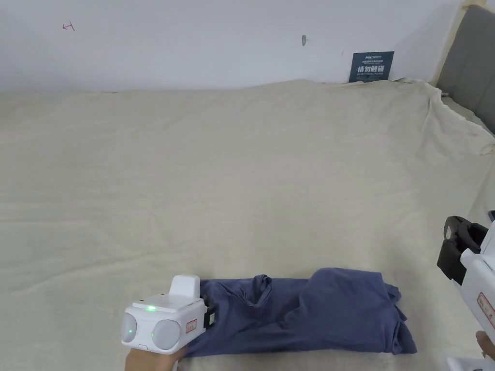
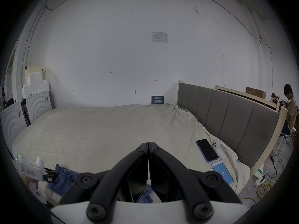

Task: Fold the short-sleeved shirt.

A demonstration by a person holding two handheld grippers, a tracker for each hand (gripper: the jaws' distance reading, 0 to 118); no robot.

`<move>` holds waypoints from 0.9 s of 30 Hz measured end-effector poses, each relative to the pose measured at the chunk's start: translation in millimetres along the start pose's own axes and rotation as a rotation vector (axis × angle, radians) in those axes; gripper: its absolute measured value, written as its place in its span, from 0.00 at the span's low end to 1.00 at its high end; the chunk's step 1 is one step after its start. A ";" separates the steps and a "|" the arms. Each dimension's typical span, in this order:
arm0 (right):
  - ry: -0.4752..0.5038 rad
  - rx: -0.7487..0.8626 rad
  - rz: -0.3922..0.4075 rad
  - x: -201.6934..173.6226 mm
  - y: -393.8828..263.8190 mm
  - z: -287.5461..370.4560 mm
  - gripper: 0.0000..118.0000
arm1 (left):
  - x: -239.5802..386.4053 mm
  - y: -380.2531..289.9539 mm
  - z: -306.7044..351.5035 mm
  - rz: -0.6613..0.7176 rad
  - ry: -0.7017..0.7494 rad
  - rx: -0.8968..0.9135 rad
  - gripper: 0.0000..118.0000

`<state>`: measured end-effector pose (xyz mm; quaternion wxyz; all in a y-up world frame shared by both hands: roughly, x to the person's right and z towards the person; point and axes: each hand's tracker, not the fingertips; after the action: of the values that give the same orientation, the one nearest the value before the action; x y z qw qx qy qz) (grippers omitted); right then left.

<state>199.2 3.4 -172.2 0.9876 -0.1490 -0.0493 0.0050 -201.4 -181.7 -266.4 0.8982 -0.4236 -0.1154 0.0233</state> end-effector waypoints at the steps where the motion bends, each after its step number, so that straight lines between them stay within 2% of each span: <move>1: 0.000 -0.001 -0.001 0.9 -0.6 0.8 0.00 | 5.3 0.4 1.5 0.001 -0.013 0.006 0.00; 11: -0.017 -0.001 -0.009 7.5 0.0 8.9 0.00 | 70.9 -1.1 -1.8 -0.054 -0.164 0.017 0.00; 17: -0.037 -0.003 -0.019 14.7 -0.8 12.6 0.00 | 103.5 -5.5 -12.5 -0.086 -0.203 -0.004 0.00; 27: -0.055 -0.006 -0.026 20.9 -0.2 16.6 0.00 | 100.0 0.3 -6.2 -0.051 -0.217 0.001 0.00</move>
<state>218.3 8.6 -154.4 0.9854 -0.1510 -0.0784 -0.0039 -102.7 -172.1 -251.7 0.8809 -0.4150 -0.2227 0.0460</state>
